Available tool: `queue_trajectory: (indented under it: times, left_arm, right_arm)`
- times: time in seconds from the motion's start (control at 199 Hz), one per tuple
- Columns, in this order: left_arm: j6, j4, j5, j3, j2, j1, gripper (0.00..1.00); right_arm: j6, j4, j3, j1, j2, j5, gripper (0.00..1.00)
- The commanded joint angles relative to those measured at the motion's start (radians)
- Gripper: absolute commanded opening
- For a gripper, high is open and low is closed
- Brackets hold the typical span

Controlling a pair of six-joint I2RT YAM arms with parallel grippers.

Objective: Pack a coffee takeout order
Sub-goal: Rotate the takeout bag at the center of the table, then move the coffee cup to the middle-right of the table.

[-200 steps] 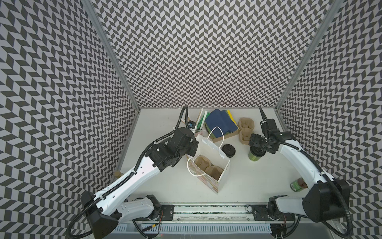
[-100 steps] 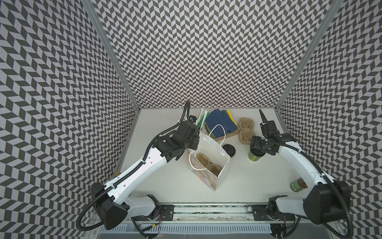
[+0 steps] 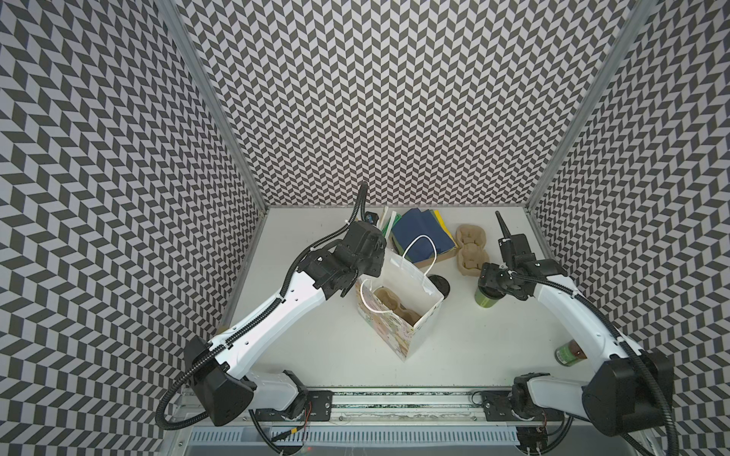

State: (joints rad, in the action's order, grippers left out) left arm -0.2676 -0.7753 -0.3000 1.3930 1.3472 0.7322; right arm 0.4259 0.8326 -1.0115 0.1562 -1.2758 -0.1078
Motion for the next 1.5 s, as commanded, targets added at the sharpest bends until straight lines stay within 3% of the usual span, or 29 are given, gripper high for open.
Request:
queue_trajectory:
  times: [0.0, 0.216, 0.518, 0.82, 0.905, 1.086, 1.287, 1.498]
  left_arm:
    - [0.001, -0.009, -0.025, 0.040, -0.031, -0.005, 0.61]
    - [-0.009, 0.004, -0.045, 0.052, -0.064, -0.005, 0.72]
    - [-0.018, 0.082, -0.140, 0.042, -0.218, -0.005, 0.73]
    - [-0.016, 0.084, -0.177, -0.007, -0.256, -0.008, 0.73]
    - [-0.019, 0.093, -0.177, -0.017, -0.268, -0.008, 0.73]
    - [-0.024, 0.110, -0.174, -0.051, -0.280, -0.008, 0.73]
    - [-0.025, 0.120, -0.169, -0.062, -0.277, -0.008, 0.73]
    - [-0.024, 0.119, -0.169, -0.057, -0.270, -0.008, 0.72]
  right_arm:
    - [-0.011, -0.030, 0.008, 0.010, 0.018, -0.012, 0.82]
    - [-0.017, -0.039, 0.025, 0.020, 0.027, -0.022, 0.76]
    - [-0.028, -0.044, 0.037, 0.031, 0.021, -0.009, 0.68]
    - [-0.054, -0.061, 0.054, 0.046, 0.028, 0.032, 0.60]
    - [-0.066, -0.067, 0.056, 0.054, 0.027, 0.059, 0.54]
    - [-0.071, -0.055, 0.044, 0.068, 0.008, 0.090, 0.54]
    - [-0.091, -0.066, 0.056, 0.073, 0.009, 0.173, 0.67]
    - [-0.095, -0.044, 0.050, 0.131, -0.002, 0.120, 0.70]
